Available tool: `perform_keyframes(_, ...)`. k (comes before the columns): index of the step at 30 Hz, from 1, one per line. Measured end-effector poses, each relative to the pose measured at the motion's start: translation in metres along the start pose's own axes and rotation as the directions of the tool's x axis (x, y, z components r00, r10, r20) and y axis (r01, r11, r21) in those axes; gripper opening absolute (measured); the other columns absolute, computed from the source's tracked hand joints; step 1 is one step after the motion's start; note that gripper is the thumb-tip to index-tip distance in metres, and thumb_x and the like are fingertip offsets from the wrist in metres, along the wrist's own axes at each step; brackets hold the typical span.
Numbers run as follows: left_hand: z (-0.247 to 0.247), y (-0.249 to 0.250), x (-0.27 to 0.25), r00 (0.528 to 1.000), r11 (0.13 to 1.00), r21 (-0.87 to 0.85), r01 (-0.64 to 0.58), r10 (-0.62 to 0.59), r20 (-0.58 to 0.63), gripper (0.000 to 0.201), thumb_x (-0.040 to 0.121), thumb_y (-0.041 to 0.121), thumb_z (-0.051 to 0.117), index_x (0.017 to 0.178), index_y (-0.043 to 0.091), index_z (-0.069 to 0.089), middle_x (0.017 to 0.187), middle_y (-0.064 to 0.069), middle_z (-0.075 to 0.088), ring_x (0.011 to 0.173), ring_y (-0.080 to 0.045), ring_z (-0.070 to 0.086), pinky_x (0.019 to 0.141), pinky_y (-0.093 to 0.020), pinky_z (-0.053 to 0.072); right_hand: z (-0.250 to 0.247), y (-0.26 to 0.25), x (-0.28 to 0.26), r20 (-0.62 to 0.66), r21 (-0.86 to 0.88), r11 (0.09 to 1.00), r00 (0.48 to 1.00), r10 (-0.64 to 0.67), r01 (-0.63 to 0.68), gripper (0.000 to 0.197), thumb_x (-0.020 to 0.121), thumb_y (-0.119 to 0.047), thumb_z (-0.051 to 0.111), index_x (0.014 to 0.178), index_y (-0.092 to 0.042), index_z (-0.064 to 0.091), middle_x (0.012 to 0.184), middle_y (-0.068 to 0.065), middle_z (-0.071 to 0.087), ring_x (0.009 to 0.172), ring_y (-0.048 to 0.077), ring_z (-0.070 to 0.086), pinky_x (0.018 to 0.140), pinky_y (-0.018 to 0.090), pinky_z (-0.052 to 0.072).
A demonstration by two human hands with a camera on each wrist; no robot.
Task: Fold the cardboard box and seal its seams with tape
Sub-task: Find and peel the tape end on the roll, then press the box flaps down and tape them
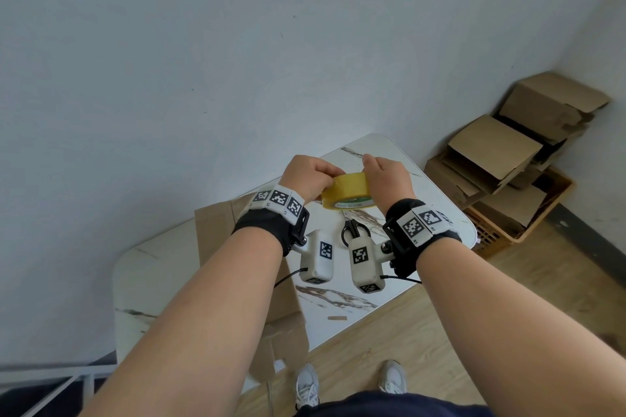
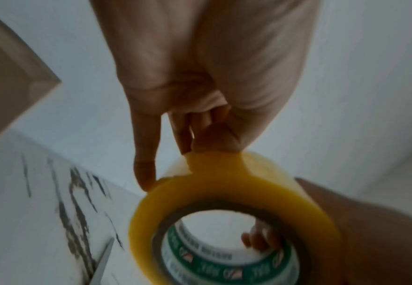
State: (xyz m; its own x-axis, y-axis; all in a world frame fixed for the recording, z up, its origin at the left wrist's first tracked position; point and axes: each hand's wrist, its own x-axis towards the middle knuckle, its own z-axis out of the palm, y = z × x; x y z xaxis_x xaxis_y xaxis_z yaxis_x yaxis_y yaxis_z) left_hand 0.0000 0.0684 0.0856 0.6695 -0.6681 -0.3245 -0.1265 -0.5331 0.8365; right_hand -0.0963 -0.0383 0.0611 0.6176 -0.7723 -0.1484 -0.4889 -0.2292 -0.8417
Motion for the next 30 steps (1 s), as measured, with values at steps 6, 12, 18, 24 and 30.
perform_keyframes(6,-0.006,-0.006,0.001,0.999,0.982,-0.179,0.054,-0.052,0.012,0.052,0.077,-0.017,0.036,0.086,0.017,0.074,0.100,-0.006,0.069,0.097,-0.019,0.065,0.087,-0.038,0.057,-0.007,0.006,0.009,0.008,0.051,0.998,0.999,0.031,-0.032,0.041,0.096,-0.026,0.040,0.058,-0.015,0.030,0.056,0.001,0.029,0.054,0.019,0.028,0.054,0.031,0.021)
perform_keyframes(12,-0.037,-0.029,-0.001,0.939,0.998,-0.051,0.025,-0.041,-0.341,0.041,0.083,-0.006,0.041,0.095,0.016,0.074,0.103,-0.002,0.072,0.098,-0.018,0.064,0.093,-0.029,0.049,-0.005,0.003,0.011,0.045,0.052,0.994,0.995,0.093,-0.096,0.043,0.101,-0.029,0.032,0.061,-0.013,0.032,0.059,0.003,0.030,0.060,0.023,0.033,0.055,0.031,0.024)
perform_keyframes(18,-0.071,-0.058,-0.012,0.888,0.978,0.131,0.164,-0.088,-0.451,0.045,0.084,-0.005,0.041,0.106,0.020,0.072,0.117,-0.001,0.068,0.108,-0.020,0.061,0.088,-0.024,0.045,0.022,-0.003,0.006,0.257,-0.105,0.984,0.952,0.167,-0.144,0.029,0.097,-0.006,0.040,0.124,-0.004,0.050,0.116,0.018,0.054,0.110,0.034,0.052,0.086,0.032,0.041)
perform_keyframes(24,-0.083,-0.091,-0.012,0.916,0.924,0.236,0.302,-0.213,-0.340,0.031,0.074,0.018,0.056,0.090,0.042,0.066,0.118,0.010,0.066,0.110,-0.018,0.061,0.102,-0.034,0.046,0.055,0.017,0.002,0.334,-0.329,0.944,0.932,0.140,-0.024,0.015,0.085,-0.017,0.054,0.100,-0.014,0.058,0.094,0.009,0.058,0.093,0.028,0.053,0.075,0.033,0.048)
perform_keyframes(30,-0.080,-0.110,-0.009,0.939,0.925,0.270,0.268,-0.188,-0.287,0.038,0.074,0.009,0.055,0.071,0.047,0.061,0.106,0.012,0.067,0.099,-0.017,0.062,0.091,-0.035,0.052,0.071,0.043,-0.005,0.373,-0.546,0.831,0.918,0.132,0.103,0.008,0.081,-0.014,0.059,0.088,-0.018,0.062,0.098,0.010,0.064,0.087,0.027,0.062,0.080,0.037,0.056)
